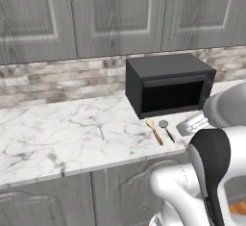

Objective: Organize the utensils by type. Pick up the wooden spoons from the counter and place them in the open cabinet. Then pick up the metallic utensils from the counter and place them in the open drawer.

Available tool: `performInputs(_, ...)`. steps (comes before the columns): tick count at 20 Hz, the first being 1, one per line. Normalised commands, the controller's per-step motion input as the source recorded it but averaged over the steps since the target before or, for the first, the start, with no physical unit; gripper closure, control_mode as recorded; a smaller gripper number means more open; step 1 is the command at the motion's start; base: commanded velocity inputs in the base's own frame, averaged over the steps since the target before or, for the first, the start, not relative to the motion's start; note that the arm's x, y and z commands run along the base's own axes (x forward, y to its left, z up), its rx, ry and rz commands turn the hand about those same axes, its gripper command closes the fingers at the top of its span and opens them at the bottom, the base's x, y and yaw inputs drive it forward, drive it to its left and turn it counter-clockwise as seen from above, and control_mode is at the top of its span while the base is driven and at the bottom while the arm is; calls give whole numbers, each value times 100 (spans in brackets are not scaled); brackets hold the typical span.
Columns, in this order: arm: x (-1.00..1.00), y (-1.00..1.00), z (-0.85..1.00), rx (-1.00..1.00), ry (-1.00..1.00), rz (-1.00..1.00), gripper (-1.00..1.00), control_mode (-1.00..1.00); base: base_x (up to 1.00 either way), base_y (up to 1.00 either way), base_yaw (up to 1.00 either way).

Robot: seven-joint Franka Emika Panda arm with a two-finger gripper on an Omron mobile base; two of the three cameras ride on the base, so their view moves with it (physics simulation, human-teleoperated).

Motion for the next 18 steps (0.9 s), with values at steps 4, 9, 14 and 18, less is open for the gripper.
performInputs(4, 0, 0, 0, 0, 0, 0, -100, 100, 48, 0, 0)
performInputs(9, 0, 0, 0, 0, 0, 0, -100, 100, 13, 0, 0)
performInputs(14, 0, 0, 0, 0, 0, 0, -100, 100, 0, 0, 0)
performInputs(18, 0, 0, 0, 0, 0, 0, -100, 100, 6, 0, 0)
